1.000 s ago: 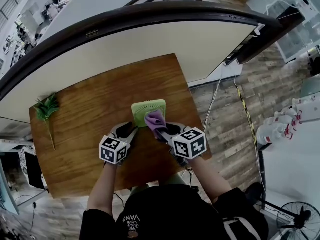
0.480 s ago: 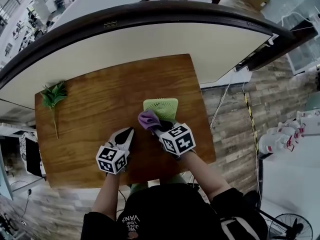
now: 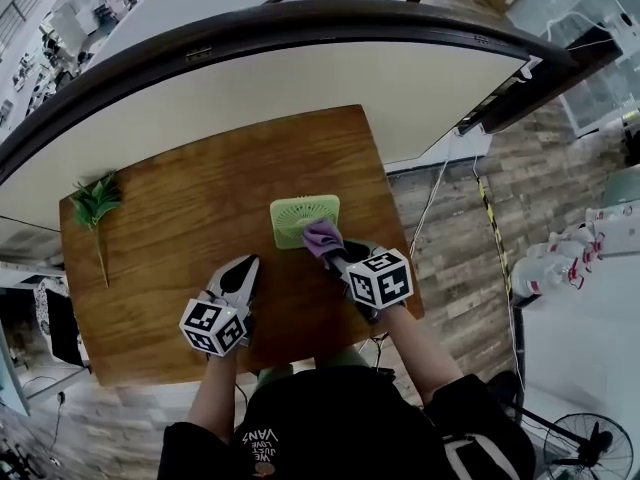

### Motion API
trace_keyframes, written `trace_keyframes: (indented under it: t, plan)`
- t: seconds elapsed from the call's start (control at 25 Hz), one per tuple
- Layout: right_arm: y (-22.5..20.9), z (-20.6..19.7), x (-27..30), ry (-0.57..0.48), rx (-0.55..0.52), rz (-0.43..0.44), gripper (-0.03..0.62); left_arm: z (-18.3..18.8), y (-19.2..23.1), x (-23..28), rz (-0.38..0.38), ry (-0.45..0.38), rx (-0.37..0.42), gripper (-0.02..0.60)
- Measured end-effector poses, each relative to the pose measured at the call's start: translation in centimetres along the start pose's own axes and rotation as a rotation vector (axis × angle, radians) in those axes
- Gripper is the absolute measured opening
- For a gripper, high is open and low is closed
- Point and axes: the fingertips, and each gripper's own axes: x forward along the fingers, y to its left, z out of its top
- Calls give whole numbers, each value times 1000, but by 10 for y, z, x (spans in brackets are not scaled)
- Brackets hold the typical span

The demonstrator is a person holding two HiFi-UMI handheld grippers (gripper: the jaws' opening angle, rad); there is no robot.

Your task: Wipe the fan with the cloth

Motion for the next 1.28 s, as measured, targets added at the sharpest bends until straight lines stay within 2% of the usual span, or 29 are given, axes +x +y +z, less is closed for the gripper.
trace_keyframes:
  t: [0.32, 0.52, 0.64, 0.76, 0.96, 1.08, 1.28]
  plan:
    - [-43, -20, -21, -9, 107, -100, 107, -2, -9, 4, -22, 8, -12, 11]
    - [-51, -27, -33, -41, 178, -130, 107, 0, -16, 3, -35, 4, -12, 11]
    - [-31, -29, -32, -59, 176, -89, 107, 0, -18, -1, -35, 4, -12, 11]
    - [2, -29, -19, -65, 154, -8, 107, 0, -20, -6, -35, -1, -10, 11]
    - [58, -32, 21, 30, 36, 118, 107, -4, -24, -16, -34, 5, -3, 11]
    - [73, -30, 43, 97, -16, 140, 107, -7, -25, -25, -21, 1, -13, 11]
    - [70, -29, 59, 166, -30, 134, 107, -11, -23, -33, -2, 1, -22, 11]
